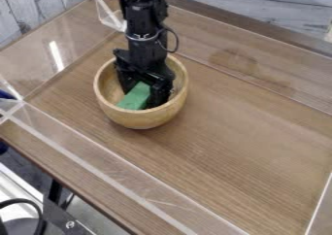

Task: Remove the green block from inside the brown bowl and put it on the table

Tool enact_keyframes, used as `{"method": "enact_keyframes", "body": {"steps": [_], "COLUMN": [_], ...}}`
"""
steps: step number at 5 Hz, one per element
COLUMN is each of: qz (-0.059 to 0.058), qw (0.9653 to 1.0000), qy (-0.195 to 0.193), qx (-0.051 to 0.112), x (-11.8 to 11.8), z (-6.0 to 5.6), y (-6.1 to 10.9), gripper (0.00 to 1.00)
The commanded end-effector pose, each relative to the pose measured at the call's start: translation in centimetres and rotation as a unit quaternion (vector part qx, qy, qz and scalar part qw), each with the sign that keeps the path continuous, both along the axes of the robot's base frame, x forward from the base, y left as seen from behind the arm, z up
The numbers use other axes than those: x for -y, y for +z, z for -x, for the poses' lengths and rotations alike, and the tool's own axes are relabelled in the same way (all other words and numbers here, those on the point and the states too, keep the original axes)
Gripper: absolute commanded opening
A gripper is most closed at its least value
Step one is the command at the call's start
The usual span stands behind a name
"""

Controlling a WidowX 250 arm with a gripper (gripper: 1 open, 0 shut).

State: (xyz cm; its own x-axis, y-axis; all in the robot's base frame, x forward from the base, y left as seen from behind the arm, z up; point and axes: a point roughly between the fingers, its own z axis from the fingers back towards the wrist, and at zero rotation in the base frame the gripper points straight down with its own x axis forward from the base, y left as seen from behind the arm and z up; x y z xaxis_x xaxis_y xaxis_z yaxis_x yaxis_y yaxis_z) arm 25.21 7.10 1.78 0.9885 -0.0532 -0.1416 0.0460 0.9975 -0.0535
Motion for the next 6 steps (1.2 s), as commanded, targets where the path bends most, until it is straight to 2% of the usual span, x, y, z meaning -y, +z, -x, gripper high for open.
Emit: {"method": "enact_keyframes", "body": {"steps": [1,3,4,5,6], "qz": [0.013,0.023,0.023,0.024,0.024], "qw": [0.9997,0.9994,0.9994,0.9995,0.9995], "qy": [-0.011,-0.021,-0.019,-0.018,-0.018], "qx": [-0.018,-0.017,-0.017,-0.01,0.006], "x": [1.0,1.9,1.9,2.0,2.2], "z": [0.9,0.9,0.8,0.7,0.3], "y": [-0.2,-0.1,0.0,0.6,2.1], "gripper": [1.0,1.0,0.0,0.0,0.0]}}
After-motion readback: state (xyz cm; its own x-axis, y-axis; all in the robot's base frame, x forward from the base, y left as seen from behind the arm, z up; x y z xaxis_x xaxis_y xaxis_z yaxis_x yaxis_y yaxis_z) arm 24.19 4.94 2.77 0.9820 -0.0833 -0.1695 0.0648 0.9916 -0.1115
